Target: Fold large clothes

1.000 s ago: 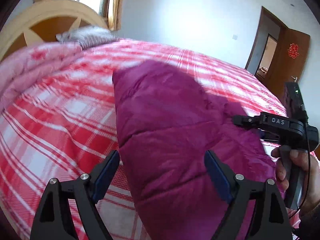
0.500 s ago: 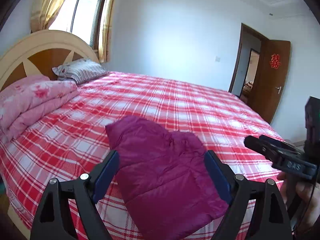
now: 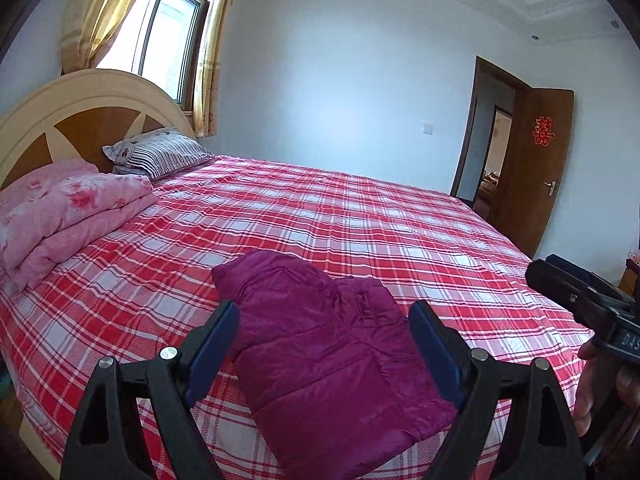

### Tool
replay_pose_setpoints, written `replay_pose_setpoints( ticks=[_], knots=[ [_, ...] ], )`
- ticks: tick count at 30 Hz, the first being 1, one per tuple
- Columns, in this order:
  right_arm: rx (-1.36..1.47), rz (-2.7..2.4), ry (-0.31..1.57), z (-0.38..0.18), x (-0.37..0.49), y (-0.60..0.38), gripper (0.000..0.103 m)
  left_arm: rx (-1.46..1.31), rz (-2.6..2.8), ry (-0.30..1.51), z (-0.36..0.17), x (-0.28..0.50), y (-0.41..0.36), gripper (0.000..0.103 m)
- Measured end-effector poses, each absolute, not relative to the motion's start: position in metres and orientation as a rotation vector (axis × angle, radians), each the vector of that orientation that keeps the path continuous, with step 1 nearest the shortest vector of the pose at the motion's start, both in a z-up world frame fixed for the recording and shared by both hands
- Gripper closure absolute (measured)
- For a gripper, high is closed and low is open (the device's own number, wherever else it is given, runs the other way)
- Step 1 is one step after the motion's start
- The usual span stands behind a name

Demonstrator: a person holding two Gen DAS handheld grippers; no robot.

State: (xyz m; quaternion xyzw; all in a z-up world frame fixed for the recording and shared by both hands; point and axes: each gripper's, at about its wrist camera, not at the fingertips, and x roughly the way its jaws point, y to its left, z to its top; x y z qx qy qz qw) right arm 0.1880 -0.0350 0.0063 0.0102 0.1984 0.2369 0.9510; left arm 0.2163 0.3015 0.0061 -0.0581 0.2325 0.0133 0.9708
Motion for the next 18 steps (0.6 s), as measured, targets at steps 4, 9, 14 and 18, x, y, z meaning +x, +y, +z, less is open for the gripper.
replay_pose_setpoints(
  ticks=[4,9,14,18],
  knots=[
    [0.001,0.483,0.373,0.0088,0.1798,-0.0357,0.001,-0.118,0.027,0.468,0.0066,0.2159,0.3015,0.016],
    [0.0,0.483,0.376,0.0079,0.1785,-0.0365,0.001,-0.111,0.026,0.465,0.0076,0.2146,0.3001,0.016],
    [0.011,0.485,0.382,0.0054,0.1784,-0.0393,0.001,-0.106,0.026,0.467,0.0068,0.2151,0.2985,0.016],
    [0.014,0.49,0.379,0.0059,0.1773,-0.0391,0.001,-0.104,0.027,0.471,0.0053,0.2168,0.2991,0.016]
  ],
)
